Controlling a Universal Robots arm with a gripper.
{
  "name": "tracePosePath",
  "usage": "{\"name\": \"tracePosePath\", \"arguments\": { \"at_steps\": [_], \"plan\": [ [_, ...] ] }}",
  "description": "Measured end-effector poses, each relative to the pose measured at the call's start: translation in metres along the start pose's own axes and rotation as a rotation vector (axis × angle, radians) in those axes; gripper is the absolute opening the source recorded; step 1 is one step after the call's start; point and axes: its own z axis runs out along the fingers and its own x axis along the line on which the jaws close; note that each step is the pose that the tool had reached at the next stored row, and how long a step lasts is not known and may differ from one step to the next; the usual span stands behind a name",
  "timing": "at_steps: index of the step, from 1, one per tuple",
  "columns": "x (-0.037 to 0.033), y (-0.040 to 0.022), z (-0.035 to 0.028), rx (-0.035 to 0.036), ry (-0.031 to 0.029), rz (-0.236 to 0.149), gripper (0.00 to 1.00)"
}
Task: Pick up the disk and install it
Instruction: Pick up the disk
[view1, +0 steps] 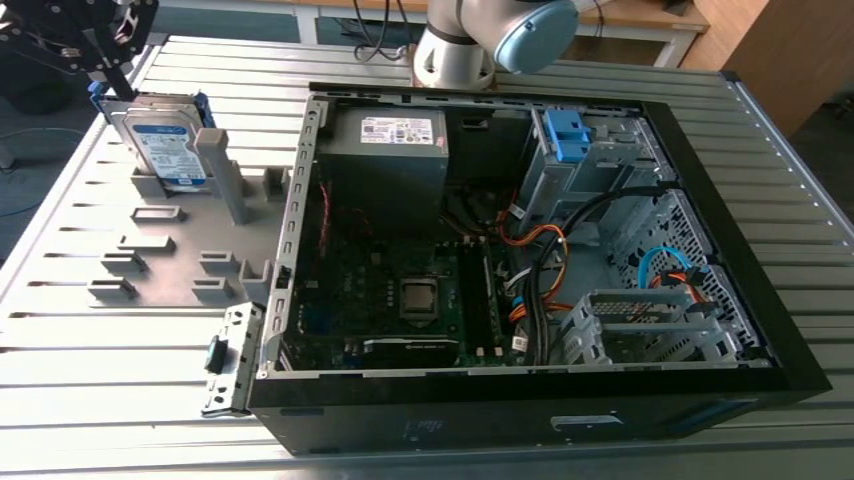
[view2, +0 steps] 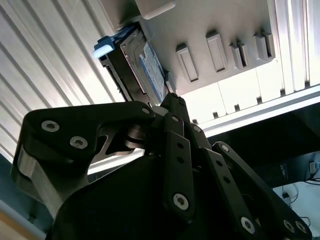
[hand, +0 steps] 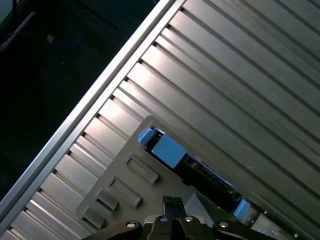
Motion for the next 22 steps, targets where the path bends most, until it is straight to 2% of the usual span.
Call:
{"name": "tracePosePath", "arguments": {
  "at_steps": [22],
  "plan": [
    [0.0,0.0,0.0,-0.0033,0.0036,-0.121,0.11]
  ]
}}
